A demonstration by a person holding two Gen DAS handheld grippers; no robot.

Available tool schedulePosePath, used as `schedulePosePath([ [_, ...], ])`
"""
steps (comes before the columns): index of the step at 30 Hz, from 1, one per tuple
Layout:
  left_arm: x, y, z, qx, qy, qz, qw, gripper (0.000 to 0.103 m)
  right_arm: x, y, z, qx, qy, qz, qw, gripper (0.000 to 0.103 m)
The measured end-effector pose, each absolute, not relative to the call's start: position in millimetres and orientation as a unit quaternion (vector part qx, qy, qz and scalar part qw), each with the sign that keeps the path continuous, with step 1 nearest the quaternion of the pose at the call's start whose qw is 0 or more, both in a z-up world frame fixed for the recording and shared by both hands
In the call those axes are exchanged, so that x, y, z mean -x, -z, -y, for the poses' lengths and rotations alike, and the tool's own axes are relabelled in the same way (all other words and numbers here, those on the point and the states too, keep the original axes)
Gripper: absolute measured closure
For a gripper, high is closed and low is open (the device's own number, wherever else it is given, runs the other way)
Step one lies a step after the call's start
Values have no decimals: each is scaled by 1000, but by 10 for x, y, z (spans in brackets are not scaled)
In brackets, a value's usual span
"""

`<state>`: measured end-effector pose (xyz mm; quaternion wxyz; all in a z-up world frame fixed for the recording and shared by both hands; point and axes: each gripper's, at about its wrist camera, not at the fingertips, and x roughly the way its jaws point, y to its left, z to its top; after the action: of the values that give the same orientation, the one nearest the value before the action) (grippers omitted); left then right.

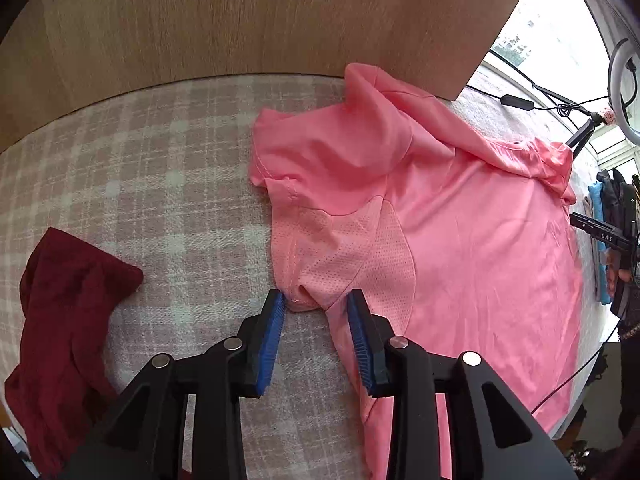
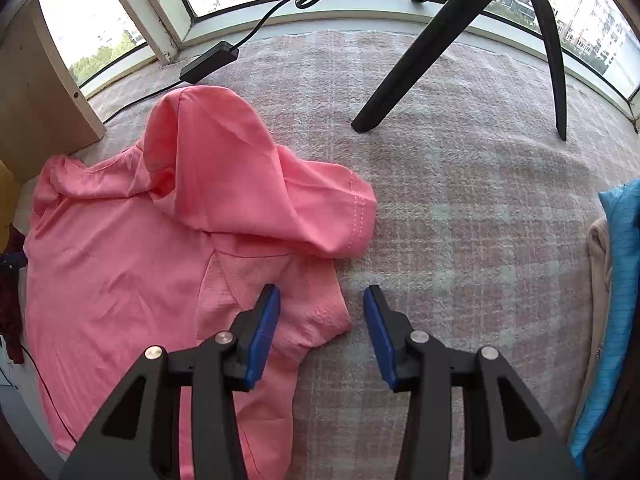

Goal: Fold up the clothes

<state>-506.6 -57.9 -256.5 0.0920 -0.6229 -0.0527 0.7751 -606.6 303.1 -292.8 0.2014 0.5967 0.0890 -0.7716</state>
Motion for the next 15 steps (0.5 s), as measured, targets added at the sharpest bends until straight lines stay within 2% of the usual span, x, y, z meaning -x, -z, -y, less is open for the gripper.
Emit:
schedulePosePath([
  [1, 5085, 2579, 552, 620, -779, 38, 81, 90, 6048, 2932, -3012, -595, 772, -96, 202, 58],
  [6, 5169, 2528, 441, 616, -786, 16, 42, 90, 6024, 2937, -3003, -592, 772, -109, 204, 58],
  [9, 4914, 2303, 582, 608, -792, 30, 54, 86, 5977, 2819, -3149, -591, 776, -72, 210, 58],
  [10, 4793, 2213, 639, 603, -795, 35, 59, 79, 5936, 2745, -3218, -587, 779, -61, 213, 58],
  [12, 4447, 2055, 855, 597, -799, 41, 62, 73, 5801, 2543, -3376, -575, 788, -45, 217, 58],
  [15, 3841, 1875, 1175, 600, -796, 55, 62, 73, 5520, 2169, -3674, -557, 800, -12, 223, 58],
])
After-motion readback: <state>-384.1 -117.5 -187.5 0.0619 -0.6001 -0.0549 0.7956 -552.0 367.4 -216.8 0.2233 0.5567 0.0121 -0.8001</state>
